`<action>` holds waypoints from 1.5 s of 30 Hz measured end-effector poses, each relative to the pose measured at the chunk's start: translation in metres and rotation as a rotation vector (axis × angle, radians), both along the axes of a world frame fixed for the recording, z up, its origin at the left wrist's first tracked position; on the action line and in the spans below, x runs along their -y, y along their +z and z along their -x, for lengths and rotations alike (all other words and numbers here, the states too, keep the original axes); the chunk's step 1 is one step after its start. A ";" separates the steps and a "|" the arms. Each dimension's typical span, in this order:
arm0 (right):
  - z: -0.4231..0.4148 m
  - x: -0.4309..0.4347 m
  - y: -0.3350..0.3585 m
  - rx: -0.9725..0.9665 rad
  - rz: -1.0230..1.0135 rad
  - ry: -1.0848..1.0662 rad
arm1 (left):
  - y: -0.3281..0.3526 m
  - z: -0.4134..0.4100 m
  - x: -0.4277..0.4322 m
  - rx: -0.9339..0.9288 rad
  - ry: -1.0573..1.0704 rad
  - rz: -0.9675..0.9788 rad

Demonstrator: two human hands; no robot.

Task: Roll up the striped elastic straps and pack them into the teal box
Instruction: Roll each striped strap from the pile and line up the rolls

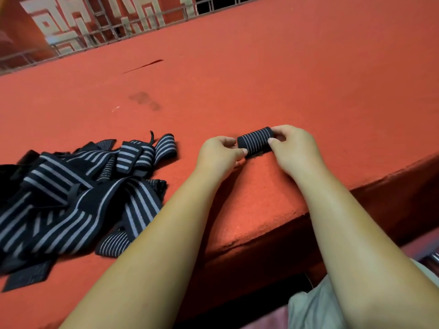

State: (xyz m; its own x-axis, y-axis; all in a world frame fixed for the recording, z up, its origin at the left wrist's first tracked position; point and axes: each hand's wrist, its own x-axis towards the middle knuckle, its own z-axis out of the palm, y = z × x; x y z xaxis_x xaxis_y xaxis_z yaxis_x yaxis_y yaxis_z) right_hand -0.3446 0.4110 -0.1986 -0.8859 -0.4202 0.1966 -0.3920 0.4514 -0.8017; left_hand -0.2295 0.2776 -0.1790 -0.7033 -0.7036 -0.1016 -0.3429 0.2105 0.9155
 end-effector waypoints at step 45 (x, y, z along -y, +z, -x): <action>-0.176 0.102 0.029 0.234 -0.145 0.654 | 0.025 -0.282 0.057 0.146 -0.027 0.463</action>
State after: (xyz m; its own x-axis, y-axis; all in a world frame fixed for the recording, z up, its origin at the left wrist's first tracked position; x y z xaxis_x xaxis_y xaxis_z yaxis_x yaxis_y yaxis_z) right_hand -0.1684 0.3094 -0.1700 -0.4553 -0.8879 -0.0665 -0.4435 0.2910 -0.8477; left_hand 0.0527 0.2206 -0.1535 -0.7239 -0.6797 0.1185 -0.4498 0.5952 0.6659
